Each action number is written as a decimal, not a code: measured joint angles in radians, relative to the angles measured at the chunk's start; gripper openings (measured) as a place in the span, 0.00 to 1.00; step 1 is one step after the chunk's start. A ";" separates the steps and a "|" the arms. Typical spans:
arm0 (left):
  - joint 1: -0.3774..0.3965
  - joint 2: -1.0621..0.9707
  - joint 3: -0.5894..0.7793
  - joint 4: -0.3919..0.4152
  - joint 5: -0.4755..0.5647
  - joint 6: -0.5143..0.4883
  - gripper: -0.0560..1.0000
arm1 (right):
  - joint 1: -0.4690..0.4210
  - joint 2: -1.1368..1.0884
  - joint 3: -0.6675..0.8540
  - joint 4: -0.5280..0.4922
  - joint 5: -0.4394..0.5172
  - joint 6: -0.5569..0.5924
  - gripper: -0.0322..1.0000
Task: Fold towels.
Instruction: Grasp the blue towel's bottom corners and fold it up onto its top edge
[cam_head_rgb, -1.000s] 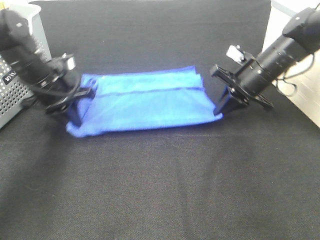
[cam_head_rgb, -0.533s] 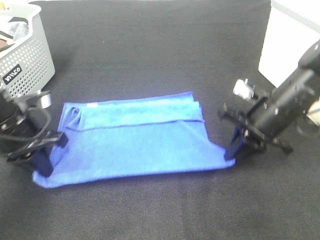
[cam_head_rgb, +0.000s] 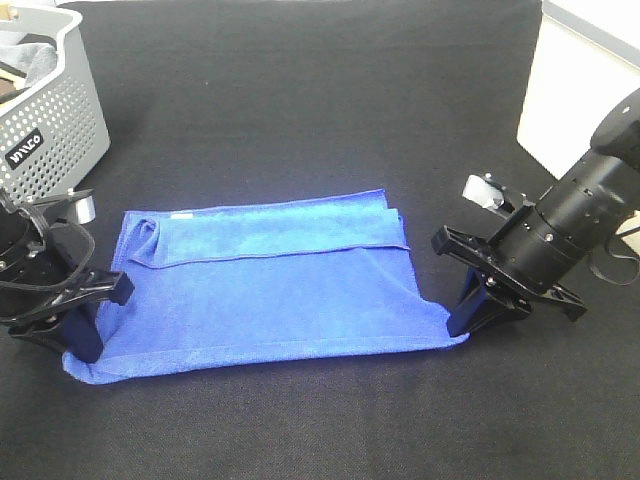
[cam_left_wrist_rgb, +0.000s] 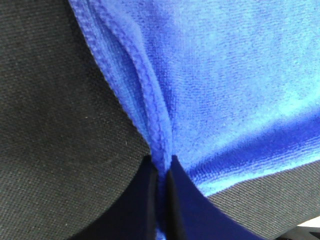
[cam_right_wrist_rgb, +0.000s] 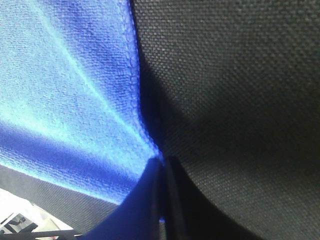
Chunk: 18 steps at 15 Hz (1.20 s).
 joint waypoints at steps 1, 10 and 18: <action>0.000 0.000 0.000 0.000 -0.001 0.000 0.07 | 0.000 0.000 0.000 0.000 0.000 -0.002 0.03; 0.000 0.034 -0.282 0.082 0.008 -0.183 0.07 | 0.000 0.099 -0.398 -0.011 0.099 0.022 0.03; 0.061 0.171 -0.466 0.151 -0.035 -0.220 0.07 | 0.000 0.309 -0.770 -0.054 0.166 0.088 0.03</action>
